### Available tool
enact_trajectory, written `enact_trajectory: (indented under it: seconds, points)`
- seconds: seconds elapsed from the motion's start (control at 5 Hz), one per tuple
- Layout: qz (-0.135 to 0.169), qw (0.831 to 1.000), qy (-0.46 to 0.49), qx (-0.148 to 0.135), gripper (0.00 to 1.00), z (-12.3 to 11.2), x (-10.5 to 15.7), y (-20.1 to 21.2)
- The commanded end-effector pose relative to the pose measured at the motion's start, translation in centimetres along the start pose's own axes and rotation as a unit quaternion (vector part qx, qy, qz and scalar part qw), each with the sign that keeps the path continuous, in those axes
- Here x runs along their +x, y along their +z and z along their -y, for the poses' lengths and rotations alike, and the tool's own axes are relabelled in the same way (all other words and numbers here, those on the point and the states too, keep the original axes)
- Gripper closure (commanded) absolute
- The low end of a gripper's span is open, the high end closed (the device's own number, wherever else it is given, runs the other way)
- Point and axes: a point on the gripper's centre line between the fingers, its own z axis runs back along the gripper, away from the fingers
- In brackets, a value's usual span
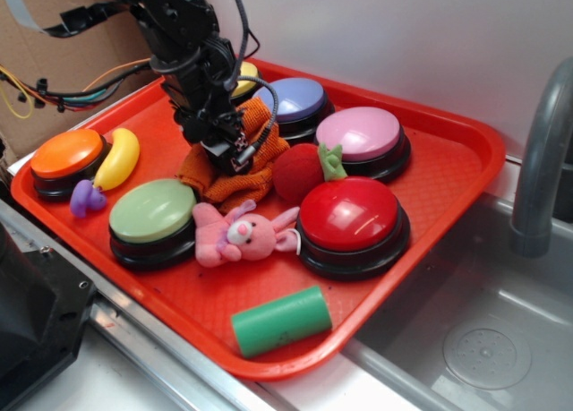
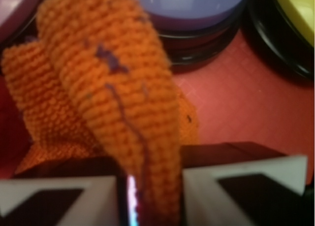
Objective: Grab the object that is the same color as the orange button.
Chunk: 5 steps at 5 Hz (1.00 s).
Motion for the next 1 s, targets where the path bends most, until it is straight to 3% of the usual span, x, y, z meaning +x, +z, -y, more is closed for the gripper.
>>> enact_trajectory:
  seconds: [0.0,0.4,0.8]
  points:
    - [0.009,0.999,0.038,0.031,1.0,-2.5,2.4,7.2]
    - [0.011,0.985,0.145,0.091,1.0,-8.1,1.1,14.9]
    - [0.005,0.972,0.198,0.127,1.0,-11.5,0.4,16.3]
